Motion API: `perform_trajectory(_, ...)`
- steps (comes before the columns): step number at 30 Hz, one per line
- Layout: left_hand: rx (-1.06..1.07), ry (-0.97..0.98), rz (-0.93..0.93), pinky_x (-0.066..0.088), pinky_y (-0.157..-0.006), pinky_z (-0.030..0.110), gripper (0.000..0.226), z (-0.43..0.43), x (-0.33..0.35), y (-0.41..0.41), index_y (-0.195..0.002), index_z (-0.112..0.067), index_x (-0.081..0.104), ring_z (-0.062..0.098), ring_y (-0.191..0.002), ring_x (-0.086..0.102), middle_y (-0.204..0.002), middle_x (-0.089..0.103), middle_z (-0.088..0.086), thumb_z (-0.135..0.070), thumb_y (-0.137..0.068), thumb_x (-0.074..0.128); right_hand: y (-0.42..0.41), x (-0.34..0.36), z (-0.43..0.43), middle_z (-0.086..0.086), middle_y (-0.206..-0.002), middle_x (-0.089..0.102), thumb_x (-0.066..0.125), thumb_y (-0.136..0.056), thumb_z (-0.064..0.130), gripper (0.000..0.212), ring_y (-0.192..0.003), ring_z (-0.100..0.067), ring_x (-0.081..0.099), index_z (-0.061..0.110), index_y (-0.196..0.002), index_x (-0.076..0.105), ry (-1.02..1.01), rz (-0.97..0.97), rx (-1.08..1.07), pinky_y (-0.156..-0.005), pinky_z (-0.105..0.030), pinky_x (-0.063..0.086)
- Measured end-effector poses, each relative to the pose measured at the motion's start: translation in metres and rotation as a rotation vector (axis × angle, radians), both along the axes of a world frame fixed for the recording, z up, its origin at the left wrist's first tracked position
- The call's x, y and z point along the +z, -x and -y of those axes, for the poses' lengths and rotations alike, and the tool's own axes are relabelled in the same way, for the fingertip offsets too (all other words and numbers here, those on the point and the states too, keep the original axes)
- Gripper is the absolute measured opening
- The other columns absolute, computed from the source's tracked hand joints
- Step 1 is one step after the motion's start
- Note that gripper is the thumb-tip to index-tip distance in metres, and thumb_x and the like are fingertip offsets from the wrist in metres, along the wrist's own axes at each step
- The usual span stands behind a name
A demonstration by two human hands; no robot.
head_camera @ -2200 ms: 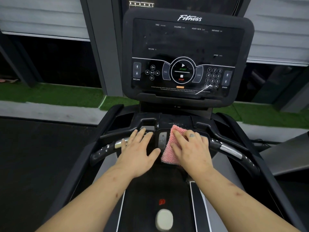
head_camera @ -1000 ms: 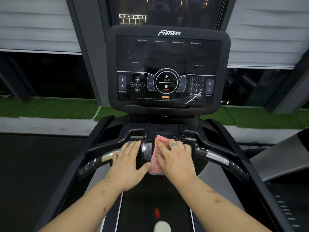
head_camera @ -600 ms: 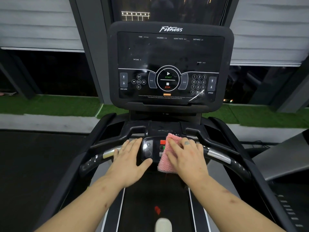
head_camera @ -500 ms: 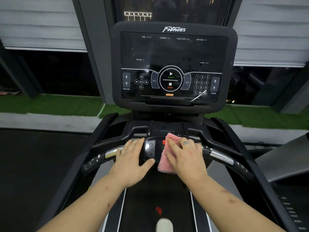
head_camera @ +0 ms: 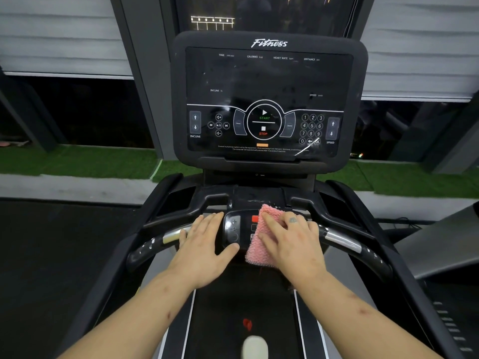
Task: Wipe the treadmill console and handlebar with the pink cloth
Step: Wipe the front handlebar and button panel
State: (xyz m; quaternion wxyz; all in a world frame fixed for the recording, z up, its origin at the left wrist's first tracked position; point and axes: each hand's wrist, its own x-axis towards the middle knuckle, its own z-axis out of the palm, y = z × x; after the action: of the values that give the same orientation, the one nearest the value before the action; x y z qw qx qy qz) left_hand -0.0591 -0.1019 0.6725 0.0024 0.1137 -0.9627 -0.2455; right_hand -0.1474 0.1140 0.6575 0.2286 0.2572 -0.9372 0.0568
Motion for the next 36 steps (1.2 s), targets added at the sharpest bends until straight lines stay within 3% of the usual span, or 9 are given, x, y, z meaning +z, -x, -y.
perform_trajectory(20,0.019,0.006,-0.001,0.004,-0.129,0.052,0.089,-0.001,-0.003,0.001,-0.164,-0.038,0.002,0.011,-0.159,-0.008,-0.173,0.004,-0.011,-0.07,-0.095,0.048,0.005,0.0,-0.009,-0.004,-0.112,0.064,0.047,-0.095,0.056,0.054,-0.099,-0.028,0.058,0.032,-0.142,0.06,-0.034,0.033,-0.033,-0.087,-0.048,0.045)
perform_trajectory(29,0.003,0.001,0.0,0.006,-0.129,0.053,0.089,0.001,-0.002,0.001,-0.164,-0.037,0.001,0.013,-0.159,-0.007,-0.173,0.006,-0.01,-0.069,-0.095,0.048,0.009,-0.008,-0.058,-0.007,-0.109,0.063,0.046,-0.093,0.057,0.06,-0.095,-0.026,0.059,0.03,-0.145,0.059,-0.014,0.002,-0.116,-0.08,-0.044,0.042)
perform_trajectory(36,0.004,0.012,0.004,0.007,-0.129,0.053,0.091,0.0,-0.002,0.002,-0.164,-0.036,0.001,0.013,-0.159,-0.007,-0.173,0.006,-0.009,-0.07,-0.095,0.049,0.007,-0.01,-0.042,-0.01,-0.102,0.062,0.047,-0.093,0.052,0.058,-0.092,-0.03,0.058,0.024,-0.141,0.063,0.017,-0.014,-0.111,-0.078,-0.046,0.043)
